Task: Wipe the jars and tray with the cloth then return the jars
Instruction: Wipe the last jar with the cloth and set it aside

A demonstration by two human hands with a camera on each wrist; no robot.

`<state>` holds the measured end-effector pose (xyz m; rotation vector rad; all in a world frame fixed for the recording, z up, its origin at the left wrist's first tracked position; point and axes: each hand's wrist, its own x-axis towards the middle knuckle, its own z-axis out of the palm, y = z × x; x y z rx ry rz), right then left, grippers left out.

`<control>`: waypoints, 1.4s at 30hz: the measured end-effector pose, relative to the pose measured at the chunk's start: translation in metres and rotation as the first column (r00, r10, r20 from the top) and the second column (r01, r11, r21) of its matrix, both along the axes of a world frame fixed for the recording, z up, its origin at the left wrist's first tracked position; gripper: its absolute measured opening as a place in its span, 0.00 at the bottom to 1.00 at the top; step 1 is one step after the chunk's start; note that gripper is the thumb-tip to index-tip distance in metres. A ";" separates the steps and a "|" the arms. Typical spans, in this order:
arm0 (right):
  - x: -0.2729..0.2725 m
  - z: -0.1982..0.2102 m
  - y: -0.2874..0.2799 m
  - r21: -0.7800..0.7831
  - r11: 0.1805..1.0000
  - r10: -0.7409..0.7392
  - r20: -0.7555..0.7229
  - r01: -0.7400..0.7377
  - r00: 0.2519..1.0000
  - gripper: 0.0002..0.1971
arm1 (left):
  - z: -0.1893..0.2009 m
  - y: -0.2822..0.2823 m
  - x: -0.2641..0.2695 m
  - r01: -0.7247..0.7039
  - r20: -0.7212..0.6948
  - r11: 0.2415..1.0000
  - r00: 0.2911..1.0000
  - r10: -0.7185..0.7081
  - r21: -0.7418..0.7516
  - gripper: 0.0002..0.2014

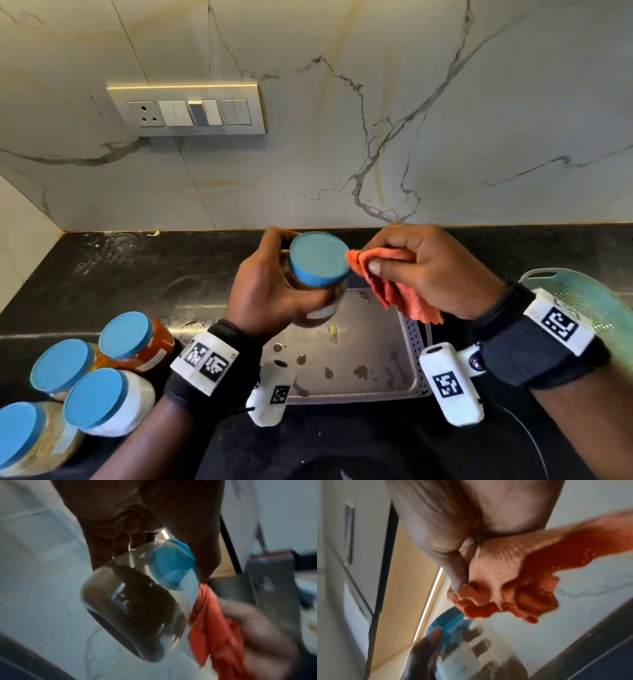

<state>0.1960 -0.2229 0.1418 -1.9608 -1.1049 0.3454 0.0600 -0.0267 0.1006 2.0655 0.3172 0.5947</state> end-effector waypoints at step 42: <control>-0.042 -0.028 0.019 0.298 0.949 -0.086 0.556 -0.102 0.826 0.11 | 0.014 0.009 0.015 -0.001 -0.002 0.800 1.000 -0.001 -0.600 0.40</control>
